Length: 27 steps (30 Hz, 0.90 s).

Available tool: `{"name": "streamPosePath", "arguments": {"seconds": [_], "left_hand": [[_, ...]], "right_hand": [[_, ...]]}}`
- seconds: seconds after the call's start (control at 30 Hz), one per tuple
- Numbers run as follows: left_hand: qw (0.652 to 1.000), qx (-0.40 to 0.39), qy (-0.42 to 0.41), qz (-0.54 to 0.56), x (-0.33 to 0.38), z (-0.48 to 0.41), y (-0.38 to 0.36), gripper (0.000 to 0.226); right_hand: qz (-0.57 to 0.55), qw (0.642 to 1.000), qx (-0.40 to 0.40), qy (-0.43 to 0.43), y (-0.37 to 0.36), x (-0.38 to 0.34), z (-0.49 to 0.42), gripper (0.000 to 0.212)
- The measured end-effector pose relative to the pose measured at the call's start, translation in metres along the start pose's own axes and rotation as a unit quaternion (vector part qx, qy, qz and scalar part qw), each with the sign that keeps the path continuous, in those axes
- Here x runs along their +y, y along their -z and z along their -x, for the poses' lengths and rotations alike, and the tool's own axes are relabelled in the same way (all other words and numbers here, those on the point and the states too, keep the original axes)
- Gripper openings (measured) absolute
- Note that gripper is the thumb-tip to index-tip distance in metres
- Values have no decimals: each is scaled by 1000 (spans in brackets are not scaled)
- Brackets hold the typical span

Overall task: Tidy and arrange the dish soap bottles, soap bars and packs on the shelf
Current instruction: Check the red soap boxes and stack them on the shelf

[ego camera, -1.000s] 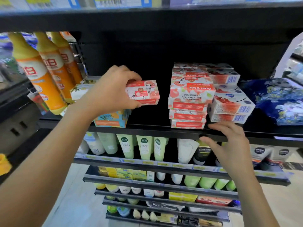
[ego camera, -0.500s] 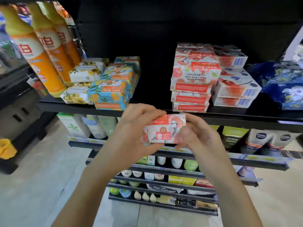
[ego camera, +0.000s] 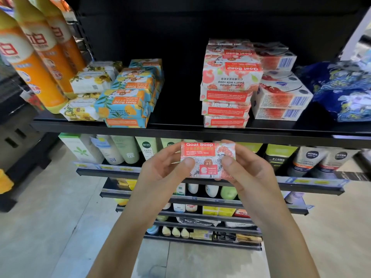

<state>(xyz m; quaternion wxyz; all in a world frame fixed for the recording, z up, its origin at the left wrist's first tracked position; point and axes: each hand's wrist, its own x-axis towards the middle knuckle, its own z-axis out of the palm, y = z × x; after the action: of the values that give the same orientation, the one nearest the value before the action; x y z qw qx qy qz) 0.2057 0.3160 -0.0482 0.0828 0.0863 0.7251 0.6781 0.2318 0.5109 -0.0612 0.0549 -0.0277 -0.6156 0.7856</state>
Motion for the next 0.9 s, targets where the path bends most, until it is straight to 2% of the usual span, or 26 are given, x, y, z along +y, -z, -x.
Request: {"name": "streamPosePath", "arguments": {"seconds": [0.23,0.37,0.57,0.73,0.9], "left_hand": [[997,28,14,72,-9,-2,1,58],[997,31,-5,68,-14,-3,0,60],[997,16,-12,74,-16,-3,-3,57],[997,5,-15,72,-16,-1,-6,54],[998,-15,21,57,-14,1,-8,51]], "right_hand": [[13,1000,-1,-12,-2,2,0,47],[51,999,19,-1,-2,1,2,52],[63,997,38,25,1,4,4,44],[48,997,25,54,4,4,6,42],[34,995,-6,95,9,2,7,45]]}}
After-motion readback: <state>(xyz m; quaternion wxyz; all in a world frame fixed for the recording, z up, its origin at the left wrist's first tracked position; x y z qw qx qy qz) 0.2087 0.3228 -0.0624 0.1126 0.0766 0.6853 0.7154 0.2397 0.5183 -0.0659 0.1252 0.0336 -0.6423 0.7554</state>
